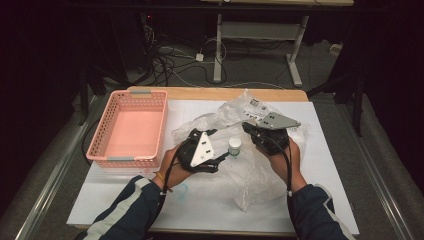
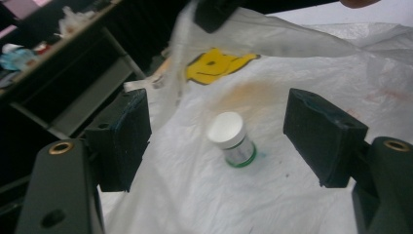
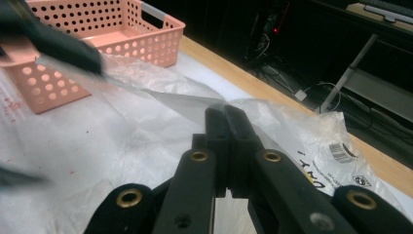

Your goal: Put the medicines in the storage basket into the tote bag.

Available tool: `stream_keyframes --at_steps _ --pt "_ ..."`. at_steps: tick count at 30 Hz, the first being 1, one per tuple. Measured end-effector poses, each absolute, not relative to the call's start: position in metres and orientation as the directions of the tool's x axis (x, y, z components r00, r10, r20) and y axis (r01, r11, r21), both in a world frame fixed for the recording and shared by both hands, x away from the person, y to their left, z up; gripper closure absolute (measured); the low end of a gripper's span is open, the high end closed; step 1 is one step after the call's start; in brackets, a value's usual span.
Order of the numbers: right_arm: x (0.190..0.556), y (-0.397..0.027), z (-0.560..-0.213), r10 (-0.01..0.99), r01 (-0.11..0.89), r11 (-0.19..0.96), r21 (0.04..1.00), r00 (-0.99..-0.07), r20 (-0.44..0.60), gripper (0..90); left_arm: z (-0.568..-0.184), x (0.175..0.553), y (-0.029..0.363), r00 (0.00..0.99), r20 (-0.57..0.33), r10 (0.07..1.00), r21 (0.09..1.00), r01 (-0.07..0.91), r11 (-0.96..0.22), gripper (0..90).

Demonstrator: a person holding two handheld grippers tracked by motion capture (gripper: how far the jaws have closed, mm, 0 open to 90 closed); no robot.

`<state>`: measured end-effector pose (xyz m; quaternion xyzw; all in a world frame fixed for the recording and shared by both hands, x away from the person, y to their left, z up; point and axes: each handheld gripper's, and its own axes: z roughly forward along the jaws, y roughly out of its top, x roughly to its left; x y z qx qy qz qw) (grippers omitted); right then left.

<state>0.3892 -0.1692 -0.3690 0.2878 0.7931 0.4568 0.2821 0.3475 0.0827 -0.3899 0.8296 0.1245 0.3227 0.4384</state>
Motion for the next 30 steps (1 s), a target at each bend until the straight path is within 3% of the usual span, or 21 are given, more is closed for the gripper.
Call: stream_keyframes --at_steps 6,12,15,21,24,28,30 --pt "0.383 -0.173 -0.371 0.703 0.206 0.436 0.876 -0.686 -0.189 90.0 -0.386 0.349 0.116 0.72 0.392 0.573 0.825 -0.001 -0.565 22.8" --pt "0.38 -0.178 -0.375 0.69 0.223 0.451 0.864 -0.701 -0.18 90.0 -0.391 0.36 0.112 0.711 0.399 0.579 0.801 0.037 -0.598 21.6" --pt "0.377 -0.18 -0.376 0.676 0.219 0.46 0.86 -0.714 -0.18 90.0 -0.396 0.376 0.111 0.734 0.33 0.593 0.809 0.104 -0.579 21.7" --pt "0.373 -0.183 -0.371 0.667 0.206 0.457 0.865 -0.723 -0.18 90.0 -0.411 0.394 0.099 0.769 0.304 0.563 0.739 0.182 -0.648 30.6" --pt "0.372 -0.188 -0.365 0.673 0.198 0.439 0.877 -0.719 -0.175 90.0 -0.415 0.401 0.097 0.763 0.288 0.579 0.723 0.223 -0.654 39.8" --pt "0.372 -0.193 -0.363 0.687 0.199 0.429 0.881 -0.705 -0.175 90.0 -0.42 0.403 0.096 0.785 0.269 0.558 0.707 0.233 -0.668 68.4" --pt "0.373 -0.193 -0.364 0.687 0.199 0.434 0.879 -0.704 -0.18 90.0 -0.421 0.403 0.097 0.794 0.254 0.553 0.711 0.234 -0.663 76.5"
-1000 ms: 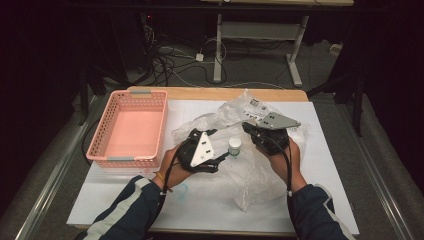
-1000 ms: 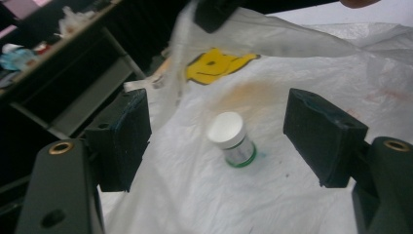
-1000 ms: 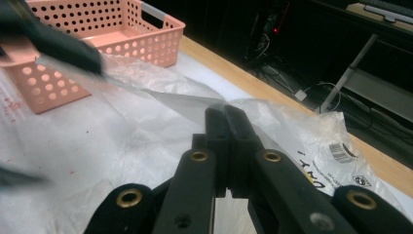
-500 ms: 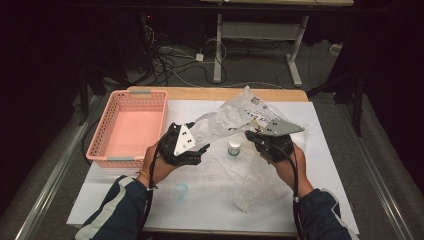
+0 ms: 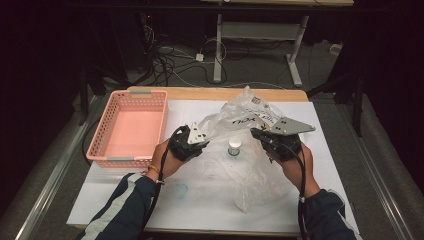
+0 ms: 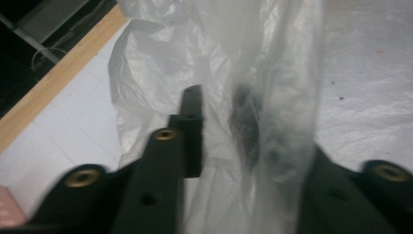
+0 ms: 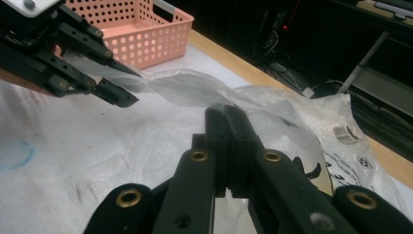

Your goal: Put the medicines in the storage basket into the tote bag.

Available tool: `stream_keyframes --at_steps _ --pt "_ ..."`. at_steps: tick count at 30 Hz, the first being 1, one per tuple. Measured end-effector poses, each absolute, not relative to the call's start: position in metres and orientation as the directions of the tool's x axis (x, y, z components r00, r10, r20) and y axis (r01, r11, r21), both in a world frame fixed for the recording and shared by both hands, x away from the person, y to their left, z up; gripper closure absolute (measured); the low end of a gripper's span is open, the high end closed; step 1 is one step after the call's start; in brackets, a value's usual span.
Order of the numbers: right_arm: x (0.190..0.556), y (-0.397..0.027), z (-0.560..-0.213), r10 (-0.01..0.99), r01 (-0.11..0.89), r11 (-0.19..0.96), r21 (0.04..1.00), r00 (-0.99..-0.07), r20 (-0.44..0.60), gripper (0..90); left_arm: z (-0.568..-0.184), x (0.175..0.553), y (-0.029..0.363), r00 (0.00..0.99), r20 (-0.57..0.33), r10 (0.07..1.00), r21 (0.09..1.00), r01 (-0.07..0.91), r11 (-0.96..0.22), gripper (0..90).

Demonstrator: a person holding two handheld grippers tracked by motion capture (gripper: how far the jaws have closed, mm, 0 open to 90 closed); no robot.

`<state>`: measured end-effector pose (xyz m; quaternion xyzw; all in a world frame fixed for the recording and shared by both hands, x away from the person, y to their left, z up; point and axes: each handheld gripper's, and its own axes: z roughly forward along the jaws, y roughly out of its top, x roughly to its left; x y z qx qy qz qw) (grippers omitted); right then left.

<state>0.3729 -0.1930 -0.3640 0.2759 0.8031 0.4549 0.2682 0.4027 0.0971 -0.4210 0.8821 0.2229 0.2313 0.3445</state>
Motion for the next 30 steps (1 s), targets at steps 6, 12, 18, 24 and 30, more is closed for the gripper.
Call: stream_keyframes --at_steps 6,12,18,24,30 --pt "0.366 -0.197 -0.366 0.685 0.199 0.431 0.88 -0.707 -0.176 82.5 -0.426 0.404 0.1 0.812 0.2 0.549 0.727 0.252 -0.638 86.5" --pt "0.344 -0.206 -0.366 0.694 0.191 0.405 0.894 -0.701 -0.165 58.1 -0.427 0.401 0.099 0.812 0.21 0.545 0.731 0.24 -0.639 87.2" --pt "0.31 -0.218 -0.374 0.653 0.178 0.435 0.883 -0.737 -0.174 37.6 -0.429 0.4 0.1 0.813 0.205 0.545 0.736 0.239 -0.633 87.3" --pt "0.291 -0.234 -0.409 0.614 0.256 0.479 0.84 -0.782 -0.112 26.6 -0.432 0.399 0.098 0.815 0.213 0.539 0.734 0.231 -0.638 87.3" --pt "0.299 -0.228 -0.442 0.582 0.322 0.58 0.748 -0.806 -0.104 21.8 -0.434 0.399 0.095 0.816 0.219 0.534 0.729 0.226 -0.645 87.2"
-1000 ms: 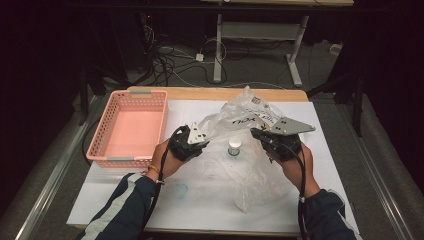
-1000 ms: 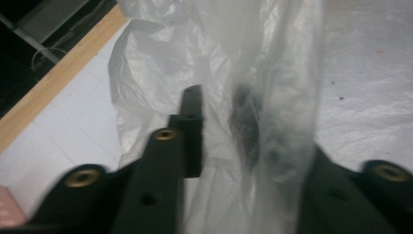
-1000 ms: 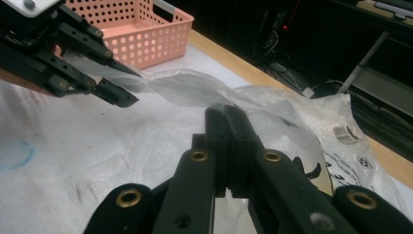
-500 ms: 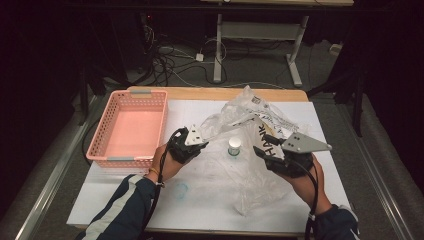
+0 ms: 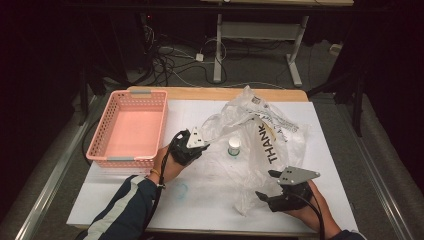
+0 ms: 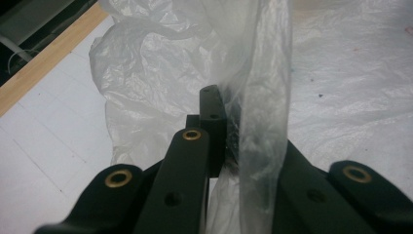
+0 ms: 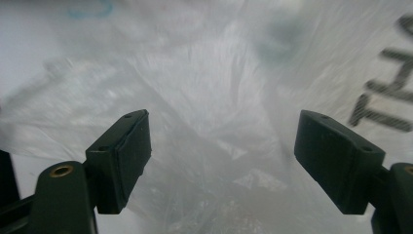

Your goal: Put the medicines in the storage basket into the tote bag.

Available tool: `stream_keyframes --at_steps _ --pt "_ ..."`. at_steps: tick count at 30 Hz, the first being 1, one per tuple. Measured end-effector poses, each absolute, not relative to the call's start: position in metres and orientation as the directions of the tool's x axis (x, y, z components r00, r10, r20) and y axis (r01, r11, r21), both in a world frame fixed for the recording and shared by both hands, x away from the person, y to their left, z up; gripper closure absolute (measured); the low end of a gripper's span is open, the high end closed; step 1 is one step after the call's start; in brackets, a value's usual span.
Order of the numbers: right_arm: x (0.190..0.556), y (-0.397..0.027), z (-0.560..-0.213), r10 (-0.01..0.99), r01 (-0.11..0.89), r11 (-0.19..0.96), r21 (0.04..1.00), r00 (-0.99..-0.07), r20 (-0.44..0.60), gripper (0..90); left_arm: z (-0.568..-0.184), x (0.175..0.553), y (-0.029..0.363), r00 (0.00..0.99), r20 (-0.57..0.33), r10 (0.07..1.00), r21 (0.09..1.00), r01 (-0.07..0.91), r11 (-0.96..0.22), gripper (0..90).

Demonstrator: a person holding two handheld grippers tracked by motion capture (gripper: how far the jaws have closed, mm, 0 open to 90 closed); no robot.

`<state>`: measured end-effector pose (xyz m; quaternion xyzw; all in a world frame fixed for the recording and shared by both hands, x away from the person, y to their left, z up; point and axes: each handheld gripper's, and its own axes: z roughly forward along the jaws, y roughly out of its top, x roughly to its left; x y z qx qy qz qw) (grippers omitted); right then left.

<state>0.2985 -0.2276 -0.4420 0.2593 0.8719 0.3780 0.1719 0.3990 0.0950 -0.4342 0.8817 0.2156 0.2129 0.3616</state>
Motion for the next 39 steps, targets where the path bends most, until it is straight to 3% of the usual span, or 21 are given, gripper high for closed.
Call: stream_keyframes --at_steps 4,9,14,18,39 --pt "0.307 -0.224 -0.458 0.57 0.344 0.617 0.708 -0.816 -0.1 25.6 -0.434 0.399 0.096 0.814 0.222 0.537 0.736 0.221 -0.64 87.2" --pt "0.315 -0.225 -0.469 0.564 0.38 0.646 0.662 -0.822 -0.078 55.8 -0.434 0.399 0.097 0.809 0.223 0.544 0.737 0.226 -0.637 87.2" --pt "0.317 -0.224 -0.471 0.577 0.413 0.644 0.644 -0.815 -0.055 76.9 -0.433 0.398 0.096 0.809 0.23 0.541 0.74 0.216 -0.637 87.2" --pt "0.318 -0.225 -0.469 0.582 0.422 0.649 0.634 -0.812 -0.055 88.8 -0.433 0.398 0.096 0.811 0.228 0.539 0.743 0.213 -0.634 87.2" --pt "0.303 -0.25 -0.405 0.692 0.247 0.462 0.852 -0.702 -0.172 90.0 -0.404 0.386 0.115 0.762 0.286 0.581 0.796 0.149 -0.586 87.3"
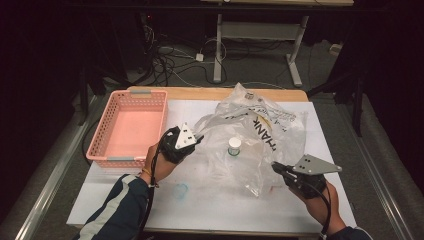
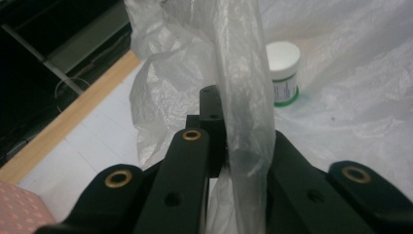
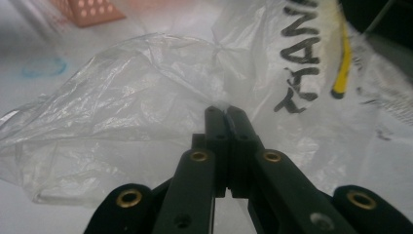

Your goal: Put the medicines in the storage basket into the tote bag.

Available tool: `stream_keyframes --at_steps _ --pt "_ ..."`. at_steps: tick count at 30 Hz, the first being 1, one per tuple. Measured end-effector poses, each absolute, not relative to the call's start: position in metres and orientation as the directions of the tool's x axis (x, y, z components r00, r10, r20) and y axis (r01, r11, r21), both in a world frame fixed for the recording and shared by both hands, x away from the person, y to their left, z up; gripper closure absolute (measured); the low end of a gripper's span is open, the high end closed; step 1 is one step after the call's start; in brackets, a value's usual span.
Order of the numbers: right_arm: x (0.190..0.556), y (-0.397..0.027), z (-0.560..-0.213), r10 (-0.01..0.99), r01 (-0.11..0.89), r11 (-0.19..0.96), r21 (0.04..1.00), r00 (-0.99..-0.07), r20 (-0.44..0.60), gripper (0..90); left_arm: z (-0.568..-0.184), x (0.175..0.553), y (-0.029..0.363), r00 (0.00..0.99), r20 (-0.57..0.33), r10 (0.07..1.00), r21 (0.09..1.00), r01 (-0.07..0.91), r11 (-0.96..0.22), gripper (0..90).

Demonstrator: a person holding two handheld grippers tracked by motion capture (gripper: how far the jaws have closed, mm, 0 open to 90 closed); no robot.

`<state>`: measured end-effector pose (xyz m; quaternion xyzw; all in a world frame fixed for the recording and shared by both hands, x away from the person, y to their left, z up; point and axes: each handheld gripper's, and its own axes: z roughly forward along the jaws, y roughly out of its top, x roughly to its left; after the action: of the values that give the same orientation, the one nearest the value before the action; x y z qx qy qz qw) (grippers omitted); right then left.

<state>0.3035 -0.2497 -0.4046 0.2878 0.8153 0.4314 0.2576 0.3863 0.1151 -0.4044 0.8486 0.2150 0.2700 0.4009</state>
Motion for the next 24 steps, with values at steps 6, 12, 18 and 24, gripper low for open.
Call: stream_keyframes --at_steps 6,12,18,24 --pt "0.307 -0.257 -0.381 0.719 0.186 0.429 0.884 -0.663 -0.209 90.0 -0.39 0.389 0.115 0.753 0.314 0.578 0.802 0.115 -0.586 87.3" --pt "0.317 -0.265 -0.362 0.741 0.146 0.405 0.902 -0.631 -0.231 90.0 -0.375 0.394 0.126 0.733 0.311 0.604 0.824 0.108 -0.555 87.3" --pt "0.323 -0.265 -0.345 0.753 0.107 0.385 0.917 -0.61 -0.245 90.0 -0.362 0.393 0.133 0.713 0.305 0.631 0.847 0.1 -0.523 87.3" --pt "0.327 -0.256 -0.33 0.754 0.063 0.383 0.922 -0.597 -0.273 90.0 -0.352 0.394 0.141 0.695 0.304 0.652 0.864 0.086 -0.496 87.3"
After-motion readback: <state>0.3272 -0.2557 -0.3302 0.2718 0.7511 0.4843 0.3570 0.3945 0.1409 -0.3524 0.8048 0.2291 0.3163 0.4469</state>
